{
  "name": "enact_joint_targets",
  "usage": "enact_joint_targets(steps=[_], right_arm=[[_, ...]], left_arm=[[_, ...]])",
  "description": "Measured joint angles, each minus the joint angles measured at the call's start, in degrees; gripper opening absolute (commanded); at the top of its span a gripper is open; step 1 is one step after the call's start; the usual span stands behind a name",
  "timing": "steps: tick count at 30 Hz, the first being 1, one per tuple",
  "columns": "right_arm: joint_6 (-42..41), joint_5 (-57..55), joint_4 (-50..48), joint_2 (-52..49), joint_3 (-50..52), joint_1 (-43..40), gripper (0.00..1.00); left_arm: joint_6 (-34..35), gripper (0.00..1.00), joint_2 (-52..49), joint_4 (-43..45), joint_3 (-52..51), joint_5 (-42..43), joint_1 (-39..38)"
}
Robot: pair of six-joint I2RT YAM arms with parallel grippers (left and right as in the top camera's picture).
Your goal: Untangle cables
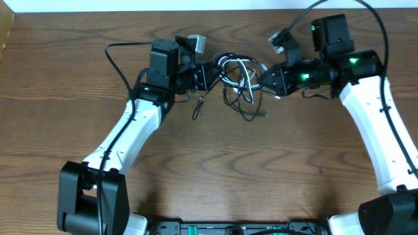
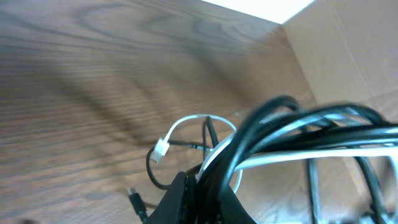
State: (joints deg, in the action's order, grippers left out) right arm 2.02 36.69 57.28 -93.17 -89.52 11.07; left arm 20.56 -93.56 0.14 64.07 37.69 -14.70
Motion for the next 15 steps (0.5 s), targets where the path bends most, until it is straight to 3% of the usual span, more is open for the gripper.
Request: enact_joint_targets(steps=[9, 12, 15], right_arm=[[-9.29, -18.29, 0.72, -0.07, 0.0, -3.34, 0.03], [-9.16, -20.33, 0.24, -0.07, 0.02, -3.39, 0.31], [-4.72, -15.76, -1.77, -0.07, 0.02, -3.39, 0.47]], left_arm=[[0.22, 0.08, 5.49, -1.7, 0.0, -2.93, 2.47], [0.22, 0.07, 10.14, -1.95, 0.0, -2.56, 2.49], [0.39, 0.07, 14.05, -3.43, 0.0, -1.4, 2.19]])
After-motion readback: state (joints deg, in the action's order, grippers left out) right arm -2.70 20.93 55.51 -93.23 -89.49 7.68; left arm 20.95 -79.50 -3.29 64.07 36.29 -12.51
